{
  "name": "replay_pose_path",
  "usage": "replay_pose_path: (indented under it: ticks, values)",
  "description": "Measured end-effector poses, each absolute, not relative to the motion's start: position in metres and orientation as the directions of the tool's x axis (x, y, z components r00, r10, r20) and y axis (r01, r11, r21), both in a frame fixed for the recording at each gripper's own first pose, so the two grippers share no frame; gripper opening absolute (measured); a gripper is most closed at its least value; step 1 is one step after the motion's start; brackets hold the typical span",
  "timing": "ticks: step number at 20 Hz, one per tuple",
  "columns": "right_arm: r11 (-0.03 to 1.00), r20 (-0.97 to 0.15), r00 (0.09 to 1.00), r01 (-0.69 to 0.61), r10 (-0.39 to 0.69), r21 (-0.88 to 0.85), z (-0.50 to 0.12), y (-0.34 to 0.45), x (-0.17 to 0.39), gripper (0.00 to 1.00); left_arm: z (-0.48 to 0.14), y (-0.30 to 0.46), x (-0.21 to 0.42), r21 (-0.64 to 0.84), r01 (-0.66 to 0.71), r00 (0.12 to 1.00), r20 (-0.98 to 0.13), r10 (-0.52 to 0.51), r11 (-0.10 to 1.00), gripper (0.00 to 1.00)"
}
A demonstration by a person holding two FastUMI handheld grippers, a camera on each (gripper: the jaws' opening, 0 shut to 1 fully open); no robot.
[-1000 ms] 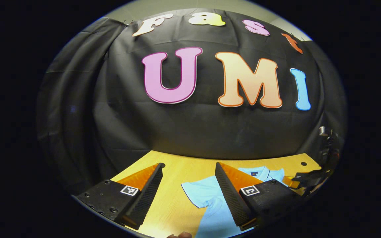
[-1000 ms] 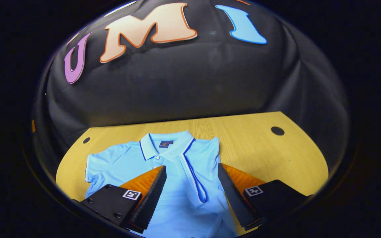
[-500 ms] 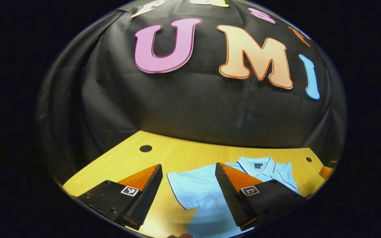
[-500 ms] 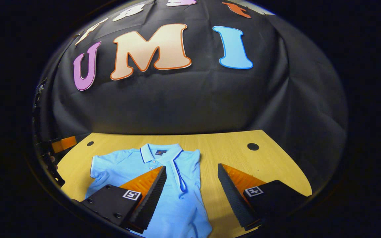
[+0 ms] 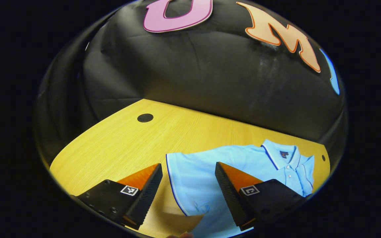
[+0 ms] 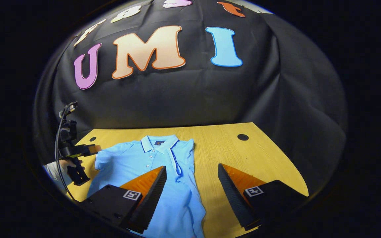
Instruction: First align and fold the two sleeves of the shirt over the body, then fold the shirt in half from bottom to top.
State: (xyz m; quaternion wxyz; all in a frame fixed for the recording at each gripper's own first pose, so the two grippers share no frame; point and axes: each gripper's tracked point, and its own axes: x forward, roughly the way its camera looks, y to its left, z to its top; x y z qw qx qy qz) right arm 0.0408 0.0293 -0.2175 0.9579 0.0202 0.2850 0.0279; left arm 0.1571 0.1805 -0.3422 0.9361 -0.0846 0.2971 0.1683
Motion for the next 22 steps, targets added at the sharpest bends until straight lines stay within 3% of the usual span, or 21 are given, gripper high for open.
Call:
replay_pose_path:
  ticks: [6,11,14,16,17,22]
  values:
    - [0.999,-0.529,0.847,-0.032,0.047,0.037,-0.211,0.019,0.037,0.98,-0.376,0.181,0.147,0.014,-0.378,0.683,-0.670,0.289,0.926,0.96]
    - [0.999,-0.515,0.857,-0.022,0.041,0.043,-0.205,0.014,0.035,0.98,-0.376,0.177,0.152,0.003,-0.378,0.692,-0.663,0.285,0.926,0.94]
    - [0.998,-0.516,0.855,-0.028,0.048,0.047,-0.204,0.014,0.032,0.98,-0.376,0.162,0.159,-0.025,-0.320,0.713,-0.664,0.223,0.947,0.51]
    - [0.998,-0.514,0.856,-0.031,0.055,0.056,-0.204,0.014,0.028,0.97,-0.376,0.156,0.163,-0.022,-0.292,0.714,-0.671,0.202,0.956,0.16]
    - [0.998,-0.517,0.854,-0.030,0.055,0.057,-0.206,0.013,0.026,0.97,-0.376,0.156,0.164,-0.020,-0.293,0.713,-0.670,0.205,0.956,0.05]
    - [0.999,-0.496,0.867,-0.024,0.044,0.048,-0.196,0.001,0.023,0.98,-0.367,0.128,0.158,-0.064,-0.306,0.689,-0.703,0.175,0.950,0.00]
